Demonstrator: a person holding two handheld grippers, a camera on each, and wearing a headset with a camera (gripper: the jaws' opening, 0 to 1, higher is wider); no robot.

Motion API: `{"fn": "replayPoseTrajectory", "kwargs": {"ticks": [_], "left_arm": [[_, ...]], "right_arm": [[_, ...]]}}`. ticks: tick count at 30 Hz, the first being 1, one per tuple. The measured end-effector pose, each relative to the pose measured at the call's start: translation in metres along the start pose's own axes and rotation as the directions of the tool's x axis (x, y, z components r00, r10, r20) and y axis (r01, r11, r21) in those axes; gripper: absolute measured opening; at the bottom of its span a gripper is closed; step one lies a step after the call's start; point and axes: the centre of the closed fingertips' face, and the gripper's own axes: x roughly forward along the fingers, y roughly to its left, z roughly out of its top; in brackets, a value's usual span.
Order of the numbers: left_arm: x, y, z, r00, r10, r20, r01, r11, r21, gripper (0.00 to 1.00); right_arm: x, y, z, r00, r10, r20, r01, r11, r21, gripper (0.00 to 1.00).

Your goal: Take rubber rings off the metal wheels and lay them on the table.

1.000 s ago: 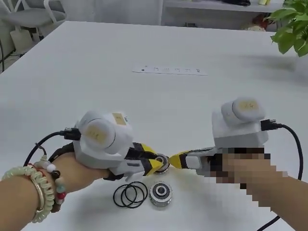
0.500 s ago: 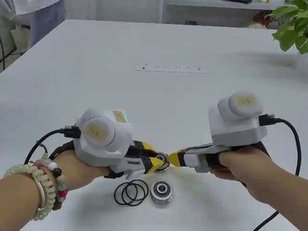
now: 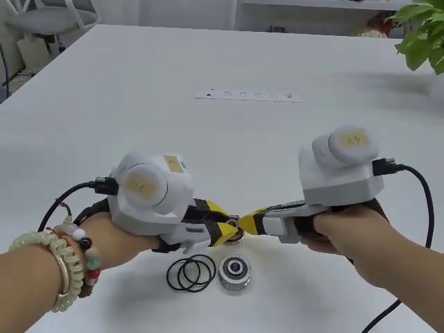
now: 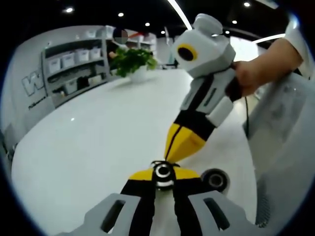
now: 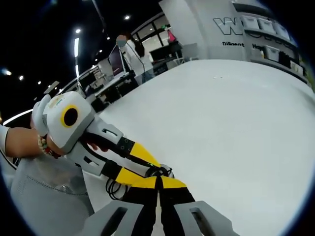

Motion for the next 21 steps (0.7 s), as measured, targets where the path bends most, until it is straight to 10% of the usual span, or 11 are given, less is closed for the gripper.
{"fn": "replayPoseTrajectory", "kwargs": {"ticks": [10, 11, 13, 21], "left_arm": [[0.000, 0.000, 0.000, 1.0000, 0.001, 0.000, -0.001, 1.000, -0.002, 0.14], [0.000, 0.000, 0.000, 1.0000, 0.001, 0.000, -0.001, 1.000, -0.002, 0.14], [0.000, 0.000, 0.000, 1.0000, 0.003, 0.001, -0.003, 1.000, -0.006, 0.14], [0.000, 0.001, 0.001, 0.9999, 0.014, -0.002, -0.014, 0.999, -0.040, 0.14]], "right_arm": [[0.000, 0.006, 0.006, 0.9987, 0.043, 0.025, -0.043, 0.999, -0.001, 0.00], [-0.002, 0.016, 0.024, 0.9895, 0.088, 0.115, -0.090, 0.996, 0.017, 0.00], [-0.002, 0.002, 0.015, 0.9987, 0.006, 0.050, -0.005, 1.000, -0.028, 0.00], [-0.002, 0.001, 0.011, 0.9982, 0.029, 0.052, -0.030, 1.000, 0.008, 0.00]]}}
